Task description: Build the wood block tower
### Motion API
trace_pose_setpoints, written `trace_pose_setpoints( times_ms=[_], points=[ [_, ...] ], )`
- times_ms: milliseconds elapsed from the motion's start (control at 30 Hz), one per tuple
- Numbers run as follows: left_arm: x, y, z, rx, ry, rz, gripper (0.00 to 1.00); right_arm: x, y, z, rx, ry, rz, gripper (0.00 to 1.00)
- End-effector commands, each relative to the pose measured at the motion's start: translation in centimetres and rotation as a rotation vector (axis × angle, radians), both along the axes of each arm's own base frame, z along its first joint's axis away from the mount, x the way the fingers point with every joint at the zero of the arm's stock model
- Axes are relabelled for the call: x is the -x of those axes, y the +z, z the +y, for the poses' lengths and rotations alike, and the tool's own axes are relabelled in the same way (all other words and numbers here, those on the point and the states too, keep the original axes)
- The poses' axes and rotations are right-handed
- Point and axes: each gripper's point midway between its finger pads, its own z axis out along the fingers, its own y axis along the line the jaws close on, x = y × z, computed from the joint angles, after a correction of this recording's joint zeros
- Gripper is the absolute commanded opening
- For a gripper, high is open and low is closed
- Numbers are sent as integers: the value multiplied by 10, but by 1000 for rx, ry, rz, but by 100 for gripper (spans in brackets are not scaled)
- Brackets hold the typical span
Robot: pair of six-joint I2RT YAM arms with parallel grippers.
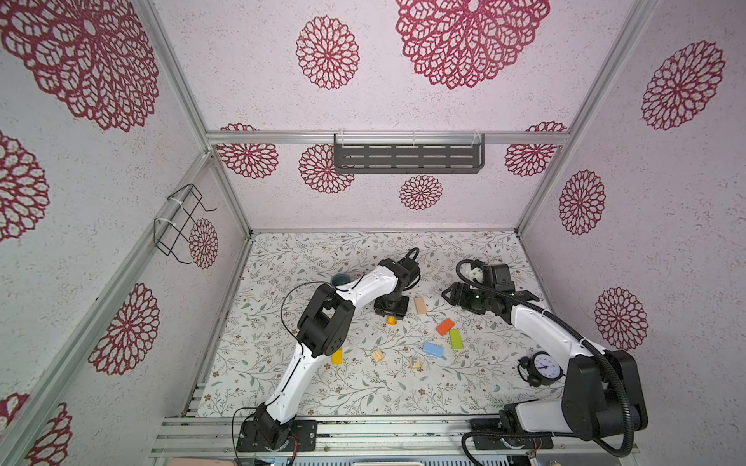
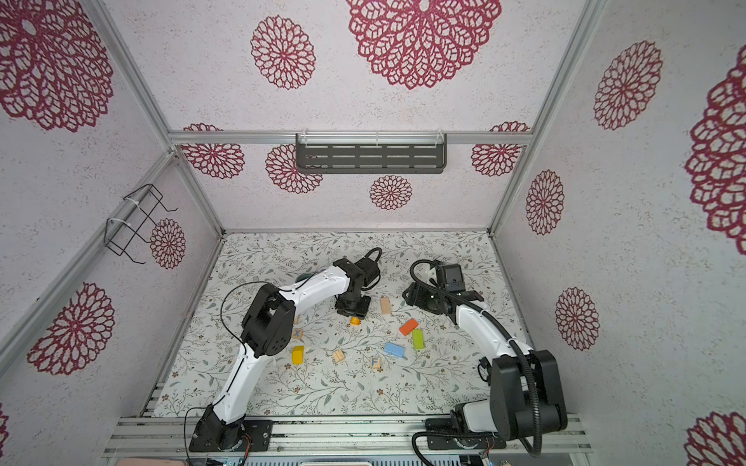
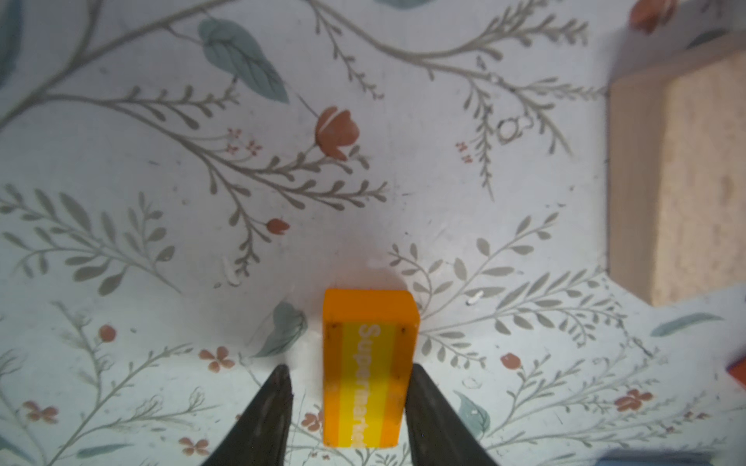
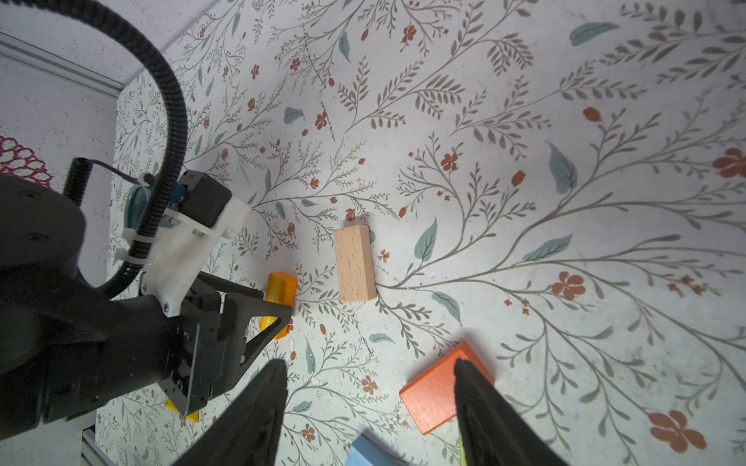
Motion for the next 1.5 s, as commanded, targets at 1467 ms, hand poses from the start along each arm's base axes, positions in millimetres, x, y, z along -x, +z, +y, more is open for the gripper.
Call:
trace_pose_setpoints(
  times_ms=[1467],
  points=[
    [-48, 7, -61, 255, 240, -36, 31, -2, 2, 4, -26, 2, -18, 69]
  ],
)
